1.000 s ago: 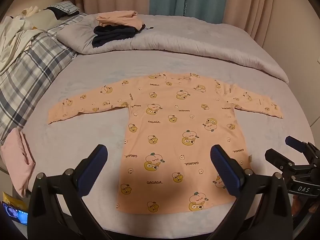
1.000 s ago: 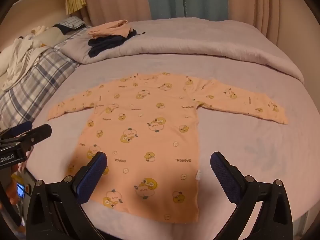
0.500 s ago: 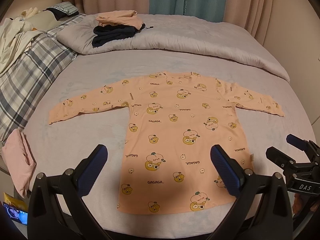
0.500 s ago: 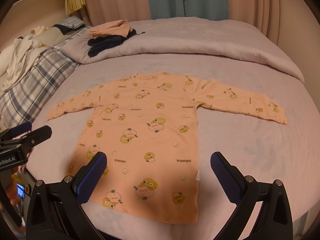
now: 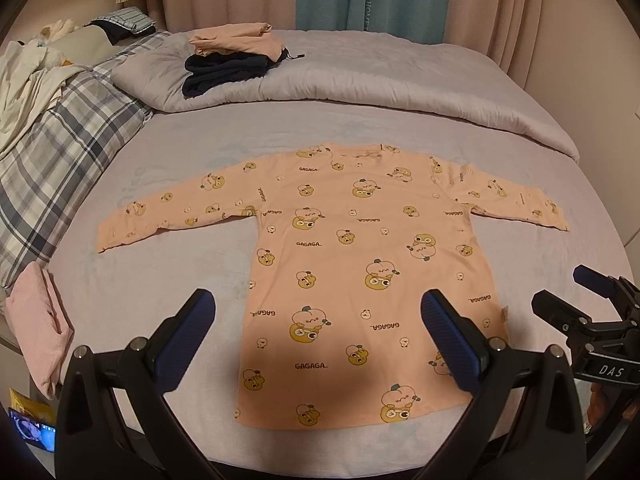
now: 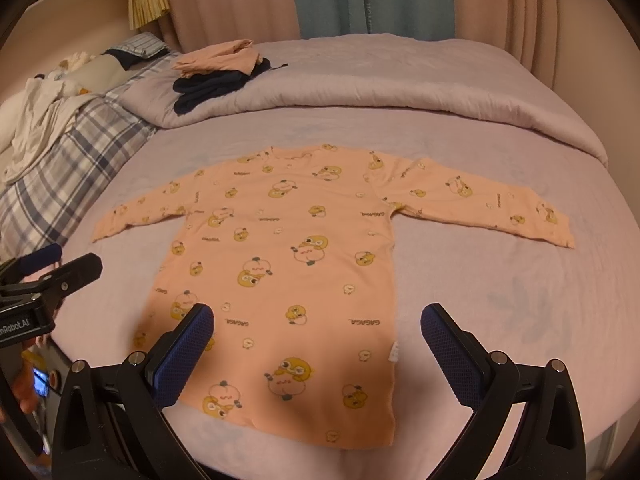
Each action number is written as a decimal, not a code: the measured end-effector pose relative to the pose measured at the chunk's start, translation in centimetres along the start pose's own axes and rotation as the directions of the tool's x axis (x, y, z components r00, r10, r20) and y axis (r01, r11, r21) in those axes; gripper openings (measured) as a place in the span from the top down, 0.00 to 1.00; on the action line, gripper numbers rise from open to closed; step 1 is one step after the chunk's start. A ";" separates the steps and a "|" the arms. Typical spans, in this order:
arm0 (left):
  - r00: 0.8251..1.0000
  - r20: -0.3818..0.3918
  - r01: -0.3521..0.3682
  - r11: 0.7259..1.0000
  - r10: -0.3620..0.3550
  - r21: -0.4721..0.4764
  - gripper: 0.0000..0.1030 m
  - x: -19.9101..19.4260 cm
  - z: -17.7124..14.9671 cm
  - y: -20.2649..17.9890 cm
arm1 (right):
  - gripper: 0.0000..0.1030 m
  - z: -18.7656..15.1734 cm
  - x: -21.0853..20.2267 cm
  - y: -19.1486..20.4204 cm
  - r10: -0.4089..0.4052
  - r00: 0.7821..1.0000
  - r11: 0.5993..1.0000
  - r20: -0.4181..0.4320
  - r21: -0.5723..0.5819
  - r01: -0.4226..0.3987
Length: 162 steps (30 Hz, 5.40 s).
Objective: Fold small clothes
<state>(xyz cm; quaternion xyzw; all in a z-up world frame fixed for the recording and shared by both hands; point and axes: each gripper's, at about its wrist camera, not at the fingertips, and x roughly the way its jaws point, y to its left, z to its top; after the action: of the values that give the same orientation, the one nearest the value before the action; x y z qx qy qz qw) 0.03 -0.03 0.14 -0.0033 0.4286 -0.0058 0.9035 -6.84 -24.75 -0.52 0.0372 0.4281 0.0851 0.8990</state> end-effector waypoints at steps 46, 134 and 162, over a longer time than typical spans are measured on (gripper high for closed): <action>1.000 0.011 -0.013 1.000 0.013 0.020 0.00 0.0 -0.1 -0.1 | 0.01 0.1 0.3 0.0 -0.011 1.000 1.000 0.002 -0.008 0.011; 0.935 -0.063 0.280 0.836 -0.349 -0.471 0.01 18.7 6.5 8.8 | 0.93 8.3 5.3 -16.2 0.090 0.940 0.906 0.329 0.365 -0.214; 0.949 -0.011 0.258 0.795 -0.316 -0.549 0.01 16.2 3.3 19.1 | 0.61 9.7 22.0 17.7 0.252 0.965 0.905 -0.068 -0.336 -0.260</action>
<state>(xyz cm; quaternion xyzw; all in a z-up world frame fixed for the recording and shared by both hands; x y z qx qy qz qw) 13.02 18.85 -10.52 -0.3226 0.4528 -0.0218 0.8309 12.18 -3.19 -8.73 -0.0647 0.4086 0.2760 0.8676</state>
